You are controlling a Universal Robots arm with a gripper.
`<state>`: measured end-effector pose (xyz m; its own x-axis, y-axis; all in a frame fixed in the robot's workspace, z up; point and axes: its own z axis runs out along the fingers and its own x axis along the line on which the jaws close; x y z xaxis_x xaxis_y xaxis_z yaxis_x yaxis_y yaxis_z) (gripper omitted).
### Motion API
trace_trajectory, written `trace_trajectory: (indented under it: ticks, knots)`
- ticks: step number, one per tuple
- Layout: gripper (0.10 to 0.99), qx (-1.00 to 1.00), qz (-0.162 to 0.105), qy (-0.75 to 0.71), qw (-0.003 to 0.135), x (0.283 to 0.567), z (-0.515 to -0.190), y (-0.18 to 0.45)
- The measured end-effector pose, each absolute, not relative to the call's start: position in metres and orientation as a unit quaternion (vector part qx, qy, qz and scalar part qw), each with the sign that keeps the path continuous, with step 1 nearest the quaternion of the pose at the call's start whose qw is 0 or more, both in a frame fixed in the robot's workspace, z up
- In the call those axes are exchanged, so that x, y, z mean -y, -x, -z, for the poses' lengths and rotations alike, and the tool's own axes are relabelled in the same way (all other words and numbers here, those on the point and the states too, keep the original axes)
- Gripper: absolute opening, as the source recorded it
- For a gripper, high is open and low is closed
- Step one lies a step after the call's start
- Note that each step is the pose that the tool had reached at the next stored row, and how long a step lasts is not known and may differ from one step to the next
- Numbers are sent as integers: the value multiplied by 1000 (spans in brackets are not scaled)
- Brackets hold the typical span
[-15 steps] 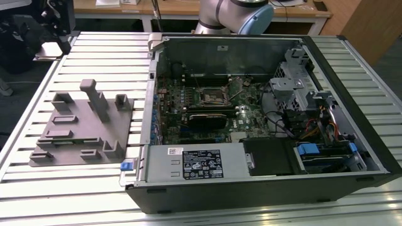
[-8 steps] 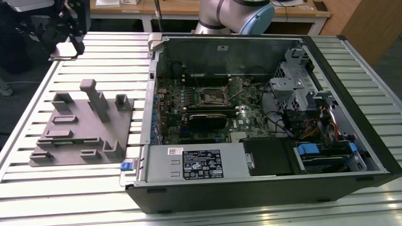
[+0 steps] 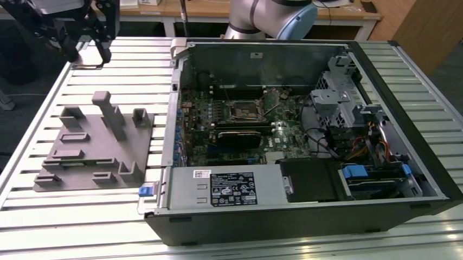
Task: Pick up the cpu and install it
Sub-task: 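Pick up the cpu and move it towards the insertion slot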
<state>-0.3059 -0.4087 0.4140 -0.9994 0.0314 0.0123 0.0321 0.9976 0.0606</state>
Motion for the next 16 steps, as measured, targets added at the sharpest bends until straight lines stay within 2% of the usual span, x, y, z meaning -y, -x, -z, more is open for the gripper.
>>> trace_trajectory:
  ticks: [16]
  knots:
    - [537,999,30,16,6,409,-414,273]
